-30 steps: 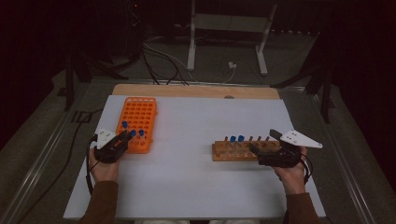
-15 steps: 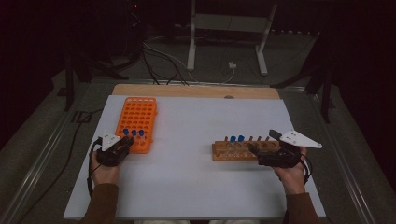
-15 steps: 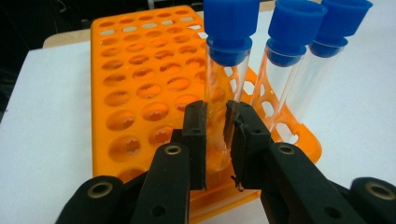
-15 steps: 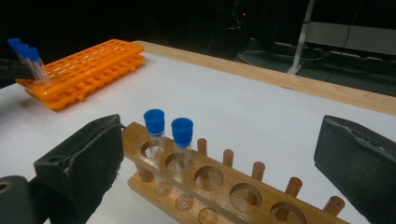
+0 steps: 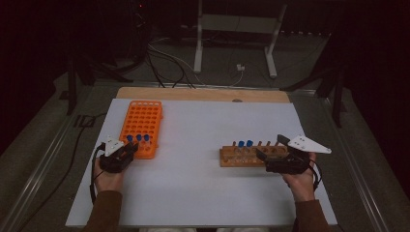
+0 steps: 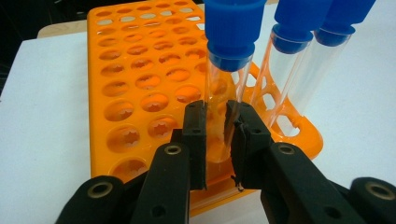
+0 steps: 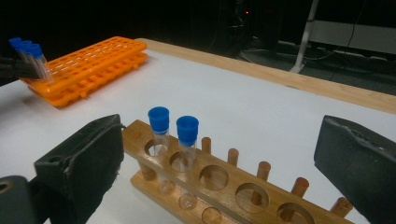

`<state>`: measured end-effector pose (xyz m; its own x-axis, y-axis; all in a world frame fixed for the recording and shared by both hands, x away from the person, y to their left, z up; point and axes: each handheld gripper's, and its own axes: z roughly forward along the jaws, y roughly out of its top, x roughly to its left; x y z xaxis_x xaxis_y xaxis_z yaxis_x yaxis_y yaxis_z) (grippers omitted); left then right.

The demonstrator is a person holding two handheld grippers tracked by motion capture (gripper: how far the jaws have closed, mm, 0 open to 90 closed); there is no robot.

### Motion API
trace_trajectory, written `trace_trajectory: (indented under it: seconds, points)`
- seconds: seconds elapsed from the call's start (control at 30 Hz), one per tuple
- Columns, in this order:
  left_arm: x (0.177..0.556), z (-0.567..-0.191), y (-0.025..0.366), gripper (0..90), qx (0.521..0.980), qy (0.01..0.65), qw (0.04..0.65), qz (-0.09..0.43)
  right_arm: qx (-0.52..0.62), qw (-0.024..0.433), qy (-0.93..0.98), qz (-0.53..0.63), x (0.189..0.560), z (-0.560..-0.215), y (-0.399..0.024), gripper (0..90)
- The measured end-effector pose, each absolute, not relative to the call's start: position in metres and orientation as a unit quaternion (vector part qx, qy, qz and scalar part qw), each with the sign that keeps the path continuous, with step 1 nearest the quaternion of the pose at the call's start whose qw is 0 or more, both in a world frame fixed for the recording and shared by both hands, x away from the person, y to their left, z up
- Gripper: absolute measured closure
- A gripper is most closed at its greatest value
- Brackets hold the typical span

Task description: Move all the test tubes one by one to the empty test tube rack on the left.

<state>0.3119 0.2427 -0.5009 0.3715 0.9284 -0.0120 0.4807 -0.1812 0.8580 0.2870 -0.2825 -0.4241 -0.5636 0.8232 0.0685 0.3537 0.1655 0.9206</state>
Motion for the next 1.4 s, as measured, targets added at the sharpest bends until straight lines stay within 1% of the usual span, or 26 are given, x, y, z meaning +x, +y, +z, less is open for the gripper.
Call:
trace_trajectory:
  seconds: [0.13, 0.27, 0.37, 0.4, 0.47, 0.67, 0.77, 0.83, 0.93, 0.97, 1.0, 1.07, 1.1, 1.23, 1.27, 1.3, 1.4]
  points:
    - [0.312, -0.501, 0.245, 76.3, 0.716, 0.492, 0.419, 0.264, 0.405, 0.232, 0.727, 0.503, 0.287, -0.424, -0.282, 1.8]
    - [0.31, -0.5, 0.247, 65.8, 0.712, 0.497, 0.421, 0.263, 0.405, 0.232, 0.727, 0.504, 0.287, -0.424, -0.283, 1.8]
    - [0.308, -0.498, 0.249, 59.5, 0.707, 0.499, 0.428, 0.26, 0.404, 0.232, 0.726, 0.505, 0.287, -0.424, -0.283, 1.8]
    - [0.308, -0.498, 0.25, 59.1, 0.707, 0.499, 0.429, 0.258, 0.404, 0.232, 0.726, 0.505, 0.287, -0.424, -0.283, 1.8]
    - [0.307, -0.496, 0.251, 53.9, 0.703, 0.503, 0.431, 0.258, 0.404, 0.232, 0.727, 0.504, 0.287, -0.424, -0.283, 1.8]
    - [0.301, -0.491, 0.255, 43.7, 0.692, 0.509, 0.446, 0.251, 0.406, 0.231, 0.727, 0.503, 0.288, -0.425, -0.283, 1.8]
    - [0.296, -0.487, 0.255, 35.7, 0.688, 0.506, 0.456, 0.25, 0.408, 0.23, 0.727, 0.502, 0.289, -0.426, -0.283, 1.8]
    - [0.292, -0.483, 0.254, 26.7, 0.684, 0.506, 0.462, 0.252, 0.407, 0.23, 0.729, 0.5, 0.29, -0.427, -0.282, 1.8]
    - [0.285, -0.478, 0.254, 16.1, 0.678, 0.505, 0.473, 0.249, 0.407, 0.229, 0.73, 0.499, 0.291, -0.427, -0.281, 1.8]
    - [0.283, -0.477, 0.254, 16.0, 0.676, 0.504, 0.478, 0.247, 0.406, 0.229, 0.732, 0.497, 0.291, -0.428, -0.28, 1.8]
    - [0.281, -0.476, 0.253, 13.9, 0.675, 0.504, 0.478, 0.248, 0.407, 0.228, 0.732, 0.497, 0.292, -0.428, -0.28, 1.8]
    - [0.277, -0.474, 0.252, 5.3, 0.674, 0.503, 0.478, 0.251, 0.406, 0.226, 0.732, 0.498, 0.293, -0.429, -0.278, 1.9]
    - [0.276, -0.473, 0.252, 3.4, 0.674, 0.503, 0.478, 0.254, 0.407, 0.225, 0.733, 0.496, 0.294, -0.43, -0.277, 1.9]
    - [0.27, -0.468, 0.249, 0.6, 0.673, 0.496, 0.48, 0.266, 0.404, 0.229, 0.74, 0.486, 0.298, -0.433, -0.271, 2.4]
    - [0.269, -0.467, 0.248, 0.6, 0.674, 0.493, 0.481, 0.266, 0.403, 0.23, 0.744, 0.481, 0.298, -0.434, -0.269, 2.9]
    - [0.268, -0.466, 0.247, 0.6, 0.677, 0.491, 0.481, 0.265, 0.4, 0.228, 0.748, 0.479, 0.299, -0.435, -0.268, 5.5]
    - [0.264, -0.464, 0.244, 0.5, 0.68, 0.484, 0.484, 0.265, 0.396, 0.222, 0.754, 0.475, 0.301, -0.437, -0.265, 6.7]
